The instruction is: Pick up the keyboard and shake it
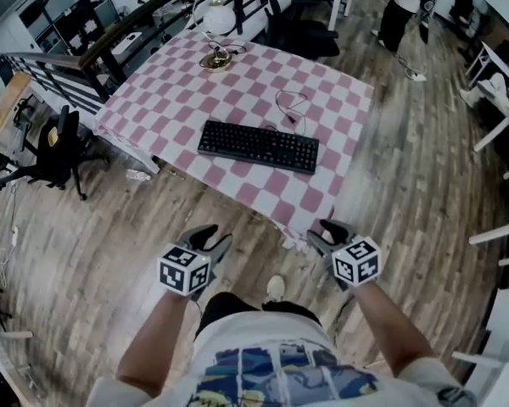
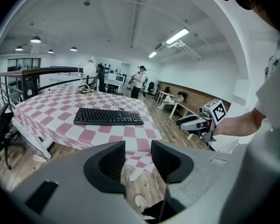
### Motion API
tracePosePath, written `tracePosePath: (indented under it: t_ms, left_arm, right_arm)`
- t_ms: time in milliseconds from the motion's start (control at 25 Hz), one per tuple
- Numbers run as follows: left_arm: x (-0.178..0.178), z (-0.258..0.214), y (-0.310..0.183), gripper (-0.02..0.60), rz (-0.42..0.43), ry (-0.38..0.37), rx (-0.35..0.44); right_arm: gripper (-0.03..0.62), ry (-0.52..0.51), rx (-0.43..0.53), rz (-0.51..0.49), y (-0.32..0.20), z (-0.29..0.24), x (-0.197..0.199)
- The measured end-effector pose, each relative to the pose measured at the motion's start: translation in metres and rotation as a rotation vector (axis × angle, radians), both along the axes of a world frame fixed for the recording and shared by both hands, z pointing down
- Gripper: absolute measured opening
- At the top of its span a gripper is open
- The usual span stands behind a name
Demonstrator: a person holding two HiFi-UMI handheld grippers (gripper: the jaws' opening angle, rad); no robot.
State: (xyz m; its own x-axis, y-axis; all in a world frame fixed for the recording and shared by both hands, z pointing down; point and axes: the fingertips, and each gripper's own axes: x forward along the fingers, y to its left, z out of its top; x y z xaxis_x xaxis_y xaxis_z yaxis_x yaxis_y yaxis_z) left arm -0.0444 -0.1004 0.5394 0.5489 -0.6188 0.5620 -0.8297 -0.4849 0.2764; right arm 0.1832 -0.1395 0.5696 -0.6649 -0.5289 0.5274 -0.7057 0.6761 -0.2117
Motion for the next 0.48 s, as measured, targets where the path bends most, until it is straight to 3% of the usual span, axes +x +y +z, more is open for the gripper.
tracePosePath:
  t_ms: [240,480]
  left_arm:
    - [-0.003,0.01,-0.062,0.169,-0.025,-0.024,-0.017]
    - [-0.038,0.033,-0.14,0.169,-0.05,-0.059,-0.043]
  right_arm:
    - [0.184,-0.005,-0.052,-0.016,-0.074,0.023,0.007]
    - [0.181,-0.01,-0.119,0.018,-0.158,0.052,0.014]
